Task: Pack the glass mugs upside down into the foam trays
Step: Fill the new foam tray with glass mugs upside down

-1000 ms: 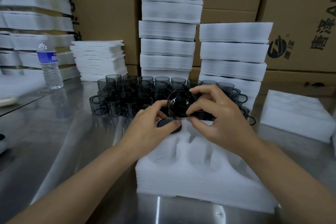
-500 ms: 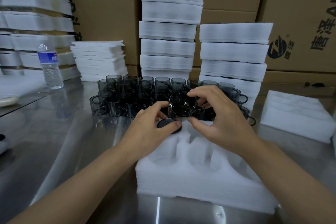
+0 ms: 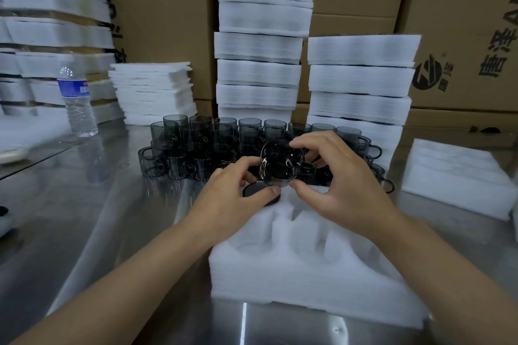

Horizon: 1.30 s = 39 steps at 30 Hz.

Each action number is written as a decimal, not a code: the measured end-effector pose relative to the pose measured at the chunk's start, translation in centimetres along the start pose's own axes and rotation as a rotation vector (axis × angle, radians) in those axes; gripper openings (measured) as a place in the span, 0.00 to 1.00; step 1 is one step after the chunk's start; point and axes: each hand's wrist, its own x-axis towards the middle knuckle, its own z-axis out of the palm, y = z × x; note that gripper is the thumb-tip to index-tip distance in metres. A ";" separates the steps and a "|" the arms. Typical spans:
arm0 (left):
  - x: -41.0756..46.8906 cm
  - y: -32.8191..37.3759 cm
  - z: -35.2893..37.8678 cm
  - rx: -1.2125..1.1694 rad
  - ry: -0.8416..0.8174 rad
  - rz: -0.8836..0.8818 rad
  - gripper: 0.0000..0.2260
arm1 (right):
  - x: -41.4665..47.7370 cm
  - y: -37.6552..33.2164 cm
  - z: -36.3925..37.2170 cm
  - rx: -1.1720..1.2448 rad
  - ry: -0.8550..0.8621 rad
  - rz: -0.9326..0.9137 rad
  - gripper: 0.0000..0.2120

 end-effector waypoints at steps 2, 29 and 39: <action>0.0 0.0 0.0 -0.001 -0.007 -0.002 0.19 | -0.1 0.1 0.0 0.002 -0.003 0.004 0.21; 0.2 -0.3 0.2 -0.005 0.021 0.006 0.22 | -0.1 0.5 0.2 0.003 -0.007 0.040 0.28; 0.1 -0.1 0.1 0.016 0.020 0.013 0.23 | -0.1 0.8 0.4 0.075 -0.007 0.062 0.31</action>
